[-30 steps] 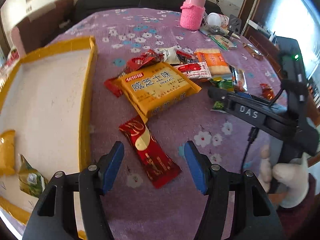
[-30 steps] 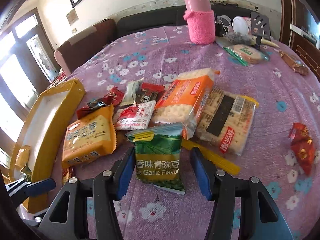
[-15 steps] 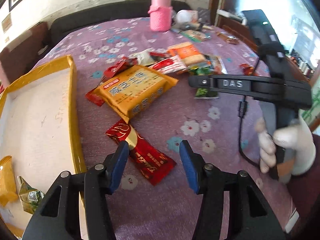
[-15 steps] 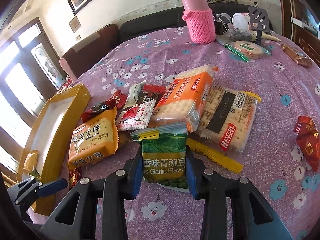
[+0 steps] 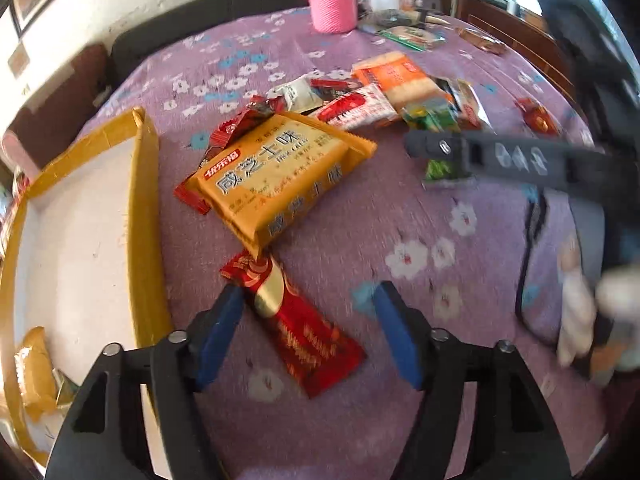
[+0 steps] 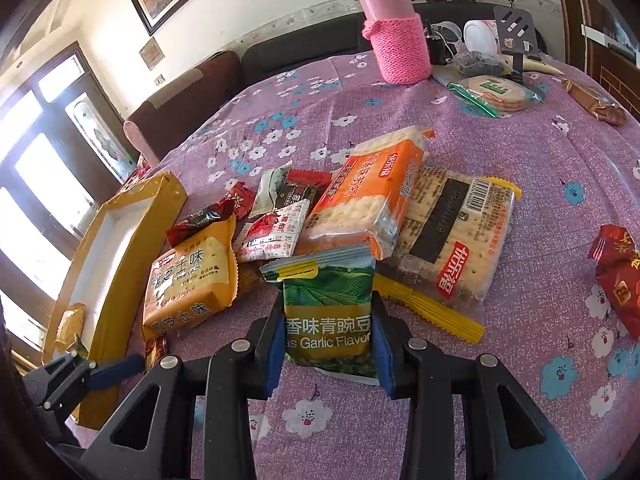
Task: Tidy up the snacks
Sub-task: 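Grasp red chocolate bar with left gripper while right grasps green pea bag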
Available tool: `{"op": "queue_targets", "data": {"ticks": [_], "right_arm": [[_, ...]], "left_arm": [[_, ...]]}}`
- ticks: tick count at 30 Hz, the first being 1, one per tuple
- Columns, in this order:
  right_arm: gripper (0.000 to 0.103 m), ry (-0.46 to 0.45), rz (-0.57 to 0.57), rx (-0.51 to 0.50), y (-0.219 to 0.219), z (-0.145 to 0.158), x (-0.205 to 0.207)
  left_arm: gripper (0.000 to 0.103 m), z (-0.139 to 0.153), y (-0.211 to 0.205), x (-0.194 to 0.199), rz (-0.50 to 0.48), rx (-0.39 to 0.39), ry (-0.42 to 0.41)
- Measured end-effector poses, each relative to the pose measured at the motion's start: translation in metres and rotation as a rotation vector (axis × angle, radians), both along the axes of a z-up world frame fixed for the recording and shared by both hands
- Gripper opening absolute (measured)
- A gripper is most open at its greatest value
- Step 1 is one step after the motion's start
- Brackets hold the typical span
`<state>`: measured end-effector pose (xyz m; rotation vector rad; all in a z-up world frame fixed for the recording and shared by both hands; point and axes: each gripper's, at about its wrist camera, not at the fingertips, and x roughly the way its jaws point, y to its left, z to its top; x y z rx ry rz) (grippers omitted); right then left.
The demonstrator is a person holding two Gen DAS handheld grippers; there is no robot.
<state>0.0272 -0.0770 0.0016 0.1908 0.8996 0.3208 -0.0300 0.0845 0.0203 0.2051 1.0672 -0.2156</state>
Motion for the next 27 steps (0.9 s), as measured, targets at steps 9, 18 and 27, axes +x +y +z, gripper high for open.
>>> {"op": "queue_targets", "data": {"ticks": [9,18,27], "right_arm": [[0.038,0.005,-0.002,0.006,-0.001,0.0,0.0],[0.037,0.014,-0.016,0.118,-0.013,0.001,-0.004],[0.037,-0.127,-0.049,0.038,-0.005,0.032,-0.035]], "left_arm": [[0.022,0.002,0.001,-0.02,-0.075,-0.041,-0.031],[0.022,0.023,0.022,-0.031,-0.009,-0.21,-0.071],[0.022,0.067,0.105,-0.056,0.129,-0.337,-0.196]]}}
